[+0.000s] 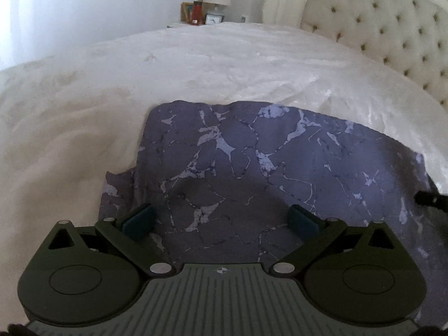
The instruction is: Fold large clothes
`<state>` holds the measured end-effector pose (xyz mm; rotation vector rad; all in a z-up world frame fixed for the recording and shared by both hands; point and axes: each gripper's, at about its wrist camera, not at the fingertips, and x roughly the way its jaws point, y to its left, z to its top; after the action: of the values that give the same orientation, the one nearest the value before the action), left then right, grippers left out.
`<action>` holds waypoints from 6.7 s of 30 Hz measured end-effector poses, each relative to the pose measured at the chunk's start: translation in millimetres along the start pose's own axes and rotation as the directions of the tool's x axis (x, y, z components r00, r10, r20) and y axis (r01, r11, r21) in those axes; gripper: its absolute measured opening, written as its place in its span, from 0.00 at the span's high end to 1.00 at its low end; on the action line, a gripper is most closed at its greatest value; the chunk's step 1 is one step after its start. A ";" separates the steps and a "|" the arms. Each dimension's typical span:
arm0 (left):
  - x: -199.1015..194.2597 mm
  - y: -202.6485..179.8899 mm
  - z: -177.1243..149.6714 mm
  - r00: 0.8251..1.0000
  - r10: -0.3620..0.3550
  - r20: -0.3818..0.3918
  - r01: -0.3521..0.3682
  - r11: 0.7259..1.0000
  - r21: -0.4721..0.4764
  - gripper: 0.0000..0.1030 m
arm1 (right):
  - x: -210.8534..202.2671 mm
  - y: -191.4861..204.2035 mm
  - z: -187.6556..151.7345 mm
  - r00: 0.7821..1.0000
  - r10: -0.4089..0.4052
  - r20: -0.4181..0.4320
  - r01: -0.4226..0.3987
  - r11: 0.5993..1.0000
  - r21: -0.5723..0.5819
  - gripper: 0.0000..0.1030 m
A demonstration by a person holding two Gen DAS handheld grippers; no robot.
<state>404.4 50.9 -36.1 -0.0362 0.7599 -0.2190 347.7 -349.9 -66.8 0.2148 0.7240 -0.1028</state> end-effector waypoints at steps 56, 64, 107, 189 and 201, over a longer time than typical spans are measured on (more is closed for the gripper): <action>-11.8 56.6 -25.9 0.938 -0.345 -0.032 0.312 0.881 -0.356 0.03 | -18.2 -85.9 -56.9 0.865 0.499 0.063 -0.481 0.785 0.389 0.00; -22.5 65.3 -30.3 0.933 -0.358 -0.044 0.314 0.865 -0.390 0.66 | -28.7 -79.4 -51.3 0.896 0.442 -0.038 -0.404 0.847 0.346 0.41; -118.1 89.7 -179.8 0.971 -0.236 -0.037 0.220 0.944 -0.246 0.14 | -204.5 -74.2 -178.9 0.973 0.173 -0.152 -0.154 0.980 0.127 0.00; -150.0 -130.4 -219.1 0.998 -0.054 0.045 0.050 0.996 0.079 0.21 | -202.4 -88.3 -190.9 0.969 0.237 -0.075 -0.210 0.942 0.263 0.00; -171.3 -134.1 -239.0 0.997 -0.051 0.058 0.041 0.986 0.162 0.21 | -202.6 -87.9 -191.2 0.969 0.236 -0.075 -0.209 0.942 0.262 0.00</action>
<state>95.2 -33.0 -78.1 0.0926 0.6781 -0.3214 58.5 -387.6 -85.0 0.5488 0.7861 0.0338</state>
